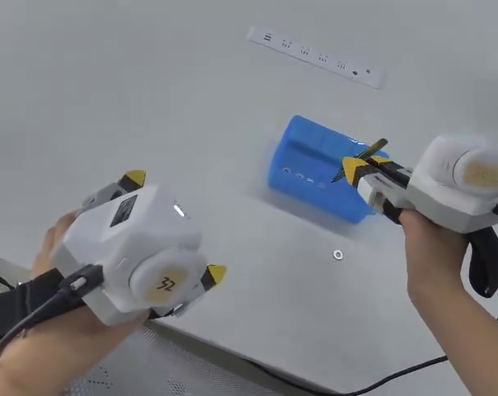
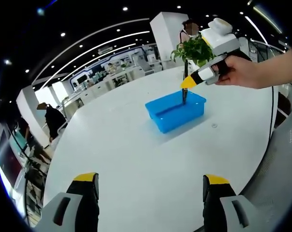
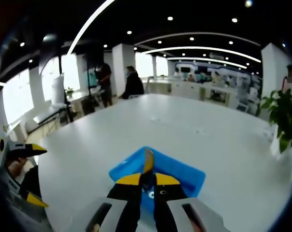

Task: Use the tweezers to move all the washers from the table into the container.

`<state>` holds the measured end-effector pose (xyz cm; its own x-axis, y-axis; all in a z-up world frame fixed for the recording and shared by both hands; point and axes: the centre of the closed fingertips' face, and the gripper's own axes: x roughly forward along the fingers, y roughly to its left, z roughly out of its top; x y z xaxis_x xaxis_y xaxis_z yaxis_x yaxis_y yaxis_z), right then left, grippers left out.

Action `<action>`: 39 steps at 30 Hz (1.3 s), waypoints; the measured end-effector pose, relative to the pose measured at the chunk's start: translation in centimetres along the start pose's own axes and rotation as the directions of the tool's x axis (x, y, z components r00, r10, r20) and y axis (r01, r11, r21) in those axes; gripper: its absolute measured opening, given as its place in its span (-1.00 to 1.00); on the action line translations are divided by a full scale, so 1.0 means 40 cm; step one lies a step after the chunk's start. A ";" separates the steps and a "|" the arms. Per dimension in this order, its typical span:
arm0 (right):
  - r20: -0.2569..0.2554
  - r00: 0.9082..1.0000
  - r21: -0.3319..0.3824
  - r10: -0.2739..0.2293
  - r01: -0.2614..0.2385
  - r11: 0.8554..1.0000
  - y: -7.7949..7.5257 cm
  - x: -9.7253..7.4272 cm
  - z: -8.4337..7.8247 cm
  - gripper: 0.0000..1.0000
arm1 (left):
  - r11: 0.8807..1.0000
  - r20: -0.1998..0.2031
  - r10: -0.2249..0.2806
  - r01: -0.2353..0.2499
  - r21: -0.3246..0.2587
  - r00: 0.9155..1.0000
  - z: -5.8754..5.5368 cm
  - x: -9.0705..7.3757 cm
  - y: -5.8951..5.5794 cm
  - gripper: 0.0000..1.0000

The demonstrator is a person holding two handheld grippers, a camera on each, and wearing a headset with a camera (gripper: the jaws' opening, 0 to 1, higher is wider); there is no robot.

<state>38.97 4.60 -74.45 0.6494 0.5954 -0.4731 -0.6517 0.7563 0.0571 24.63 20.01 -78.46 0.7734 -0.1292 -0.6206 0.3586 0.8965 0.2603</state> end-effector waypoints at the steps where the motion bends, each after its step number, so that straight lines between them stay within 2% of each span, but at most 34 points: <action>1: 0.007 1.000 0.004 0.002 -0.002 1.000 0.005 -0.011 0.003 -0.90 | 1.000 -0.001 -0.001 0.001 -0.001 1.000 -0.001 0.000 0.000 0.82; 3: 0.025 1.000 0.018 0.008 -0.008 1.000 0.017 -0.036 0.009 -0.90 | 1.000 -0.002 -0.001 0.001 0.002 1.000 -0.001 0.001 0.000 0.82; 6: 0.025 1.000 0.012 0.013 -0.014 1.000 0.030 -0.060 0.003 -0.90 | 1.000 0.000 -0.005 0.005 0.007 1.000 0.000 0.002 -0.003 0.82; 13: 0.002 1.000 0.032 -0.006 0.006 0.999 0.033 -0.099 -0.044 -0.90 | 1.000 -0.001 -0.003 0.003 0.010 1.000 0.000 0.002 -0.002 0.82; 18: -0.054 0.998 0.037 -0.017 0.019 0.999 0.019 -0.094 -0.112 -0.90 | 1.000 -0.005 -0.003 0.003 0.013 1.000 -0.002 0.002 -0.002 0.81; 25: -0.123 0.992 0.047 -0.012 0.018 0.999 0.007 -0.076 -0.179 -0.89 | 1.000 -0.011 -0.005 0.005 0.013 1.000 -0.006 0.003 -0.002 0.81; 39: -0.174 0.984 0.033 -0.027 0.034 0.999 -0.010 -0.069 -0.226 -0.89 | 1.000 -0.013 -0.008 0.008 0.016 1.000 -0.007 0.003 -0.005 0.81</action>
<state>33.88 0.20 -81.12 0.5891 0.5184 -0.6198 -0.6163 0.7843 0.0702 24.51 19.94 -78.79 0.7635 -0.1307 -0.6324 0.3733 0.8884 0.2672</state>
